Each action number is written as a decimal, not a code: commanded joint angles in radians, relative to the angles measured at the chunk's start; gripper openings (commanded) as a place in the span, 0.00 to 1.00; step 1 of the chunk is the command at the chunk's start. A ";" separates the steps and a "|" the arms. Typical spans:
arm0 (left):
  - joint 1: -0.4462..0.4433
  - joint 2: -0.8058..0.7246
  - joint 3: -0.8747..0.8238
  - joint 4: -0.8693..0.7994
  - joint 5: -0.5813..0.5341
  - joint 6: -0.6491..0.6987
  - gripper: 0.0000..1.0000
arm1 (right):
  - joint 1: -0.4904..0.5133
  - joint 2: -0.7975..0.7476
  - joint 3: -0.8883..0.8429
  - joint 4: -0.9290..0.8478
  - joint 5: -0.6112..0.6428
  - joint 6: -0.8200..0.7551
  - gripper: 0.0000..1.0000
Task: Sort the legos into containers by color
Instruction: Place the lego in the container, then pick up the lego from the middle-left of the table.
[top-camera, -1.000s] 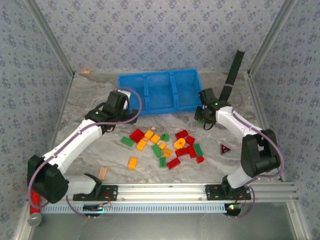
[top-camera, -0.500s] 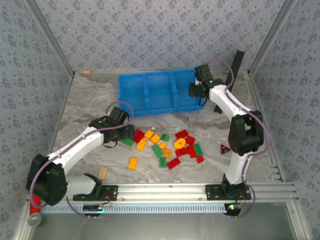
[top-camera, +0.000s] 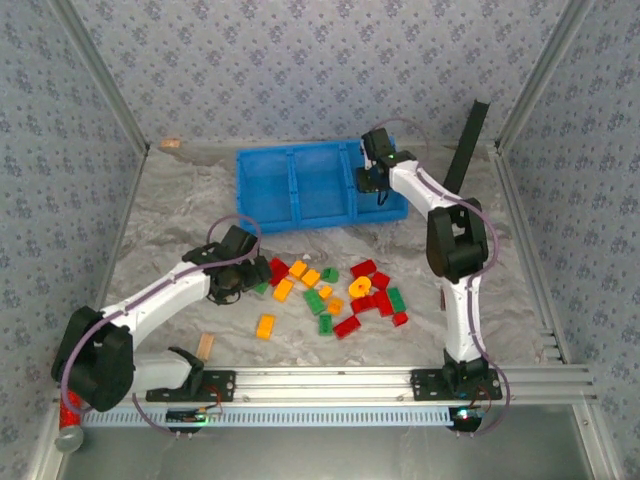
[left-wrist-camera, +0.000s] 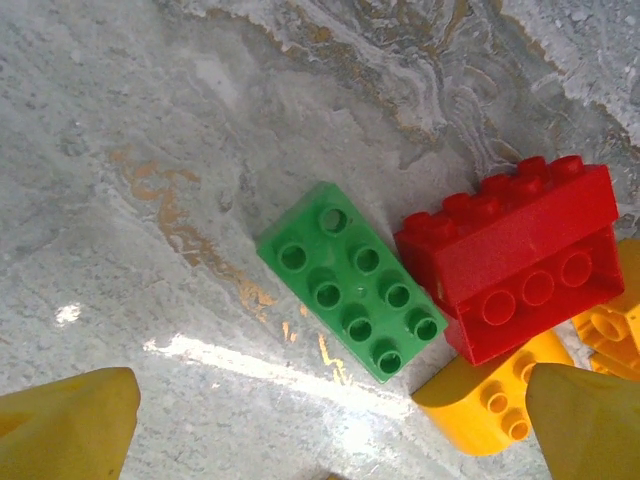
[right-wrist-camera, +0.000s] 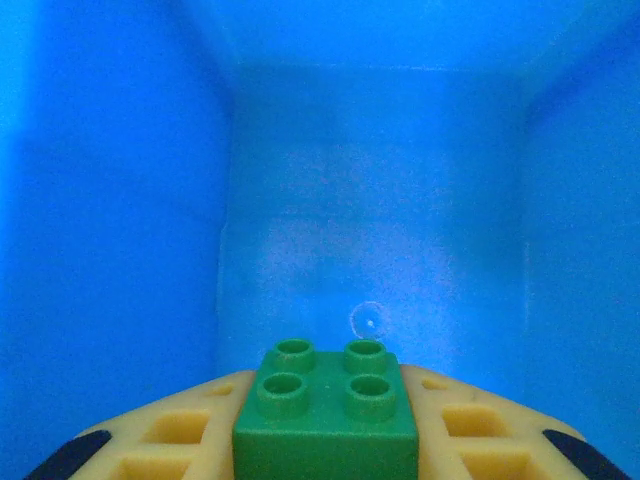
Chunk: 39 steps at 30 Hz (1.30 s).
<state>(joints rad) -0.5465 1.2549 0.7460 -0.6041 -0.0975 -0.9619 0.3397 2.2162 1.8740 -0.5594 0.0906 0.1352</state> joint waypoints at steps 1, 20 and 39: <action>-0.010 0.035 0.045 0.009 -0.018 0.053 0.96 | -0.001 0.044 0.057 -0.037 0.028 -0.040 0.33; -0.330 0.153 0.114 -0.176 0.005 0.178 0.86 | -0.023 0.076 0.123 -0.105 -0.015 -0.054 0.53; -0.434 0.176 -0.101 -0.011 0.064 0.060 0.76 | 0.068 -0.261 -0.117 -0.184 0.005 -0.009 0.58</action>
<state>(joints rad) -0.9718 1.3972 0.6834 -0.6888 -0.0654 -0.8825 0.3752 2.0533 1.8145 -0.6853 0.0765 0.0933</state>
